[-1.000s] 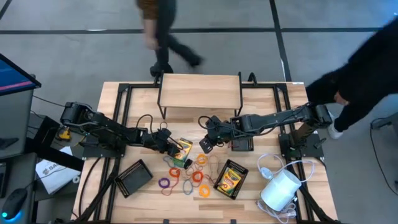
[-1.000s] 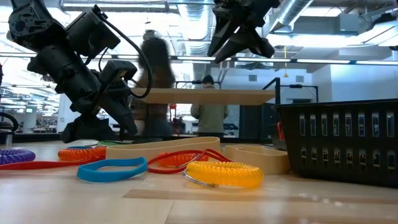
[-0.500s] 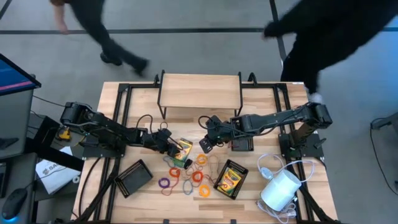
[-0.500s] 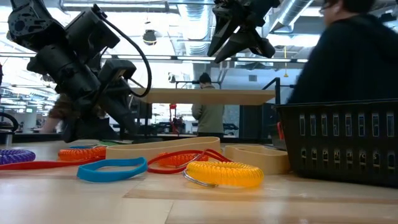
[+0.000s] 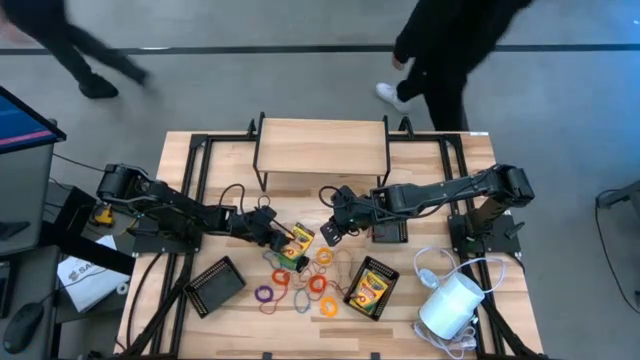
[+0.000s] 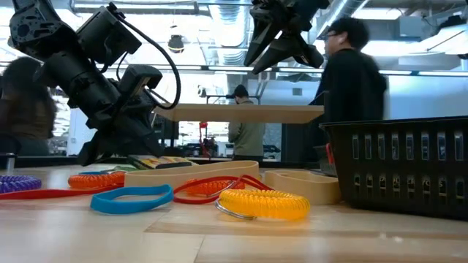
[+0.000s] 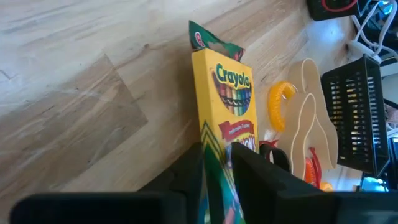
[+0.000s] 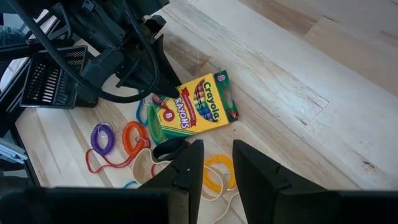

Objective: Pick & Place Office Desk Supplies
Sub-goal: Put the crayon box into the bottom right black bin

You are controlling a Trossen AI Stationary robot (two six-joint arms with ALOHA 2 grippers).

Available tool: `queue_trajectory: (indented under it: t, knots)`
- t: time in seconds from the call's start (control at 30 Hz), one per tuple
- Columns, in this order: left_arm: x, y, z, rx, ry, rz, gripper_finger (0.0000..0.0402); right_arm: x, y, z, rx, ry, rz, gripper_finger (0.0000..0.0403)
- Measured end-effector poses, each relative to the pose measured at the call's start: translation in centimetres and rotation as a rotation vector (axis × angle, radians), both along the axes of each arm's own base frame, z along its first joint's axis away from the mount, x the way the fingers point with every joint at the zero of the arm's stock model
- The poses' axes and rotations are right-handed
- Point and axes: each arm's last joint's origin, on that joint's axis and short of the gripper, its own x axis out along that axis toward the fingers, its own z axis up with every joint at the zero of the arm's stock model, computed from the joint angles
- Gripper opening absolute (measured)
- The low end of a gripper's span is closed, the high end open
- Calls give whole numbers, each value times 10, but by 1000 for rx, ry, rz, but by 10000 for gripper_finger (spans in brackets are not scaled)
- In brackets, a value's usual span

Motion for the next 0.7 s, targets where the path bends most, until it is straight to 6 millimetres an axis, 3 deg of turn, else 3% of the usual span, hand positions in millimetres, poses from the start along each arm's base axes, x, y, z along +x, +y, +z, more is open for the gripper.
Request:
queue_trajectory:
  t: [0.3,0.7]
  knots:
    - [2,0,3,-5,-40,0,22,0,0,0,-4,1,6,84]
    - [4,-1,5,-9,-68,-2,24,0,-1,0,-13,1,1,84]
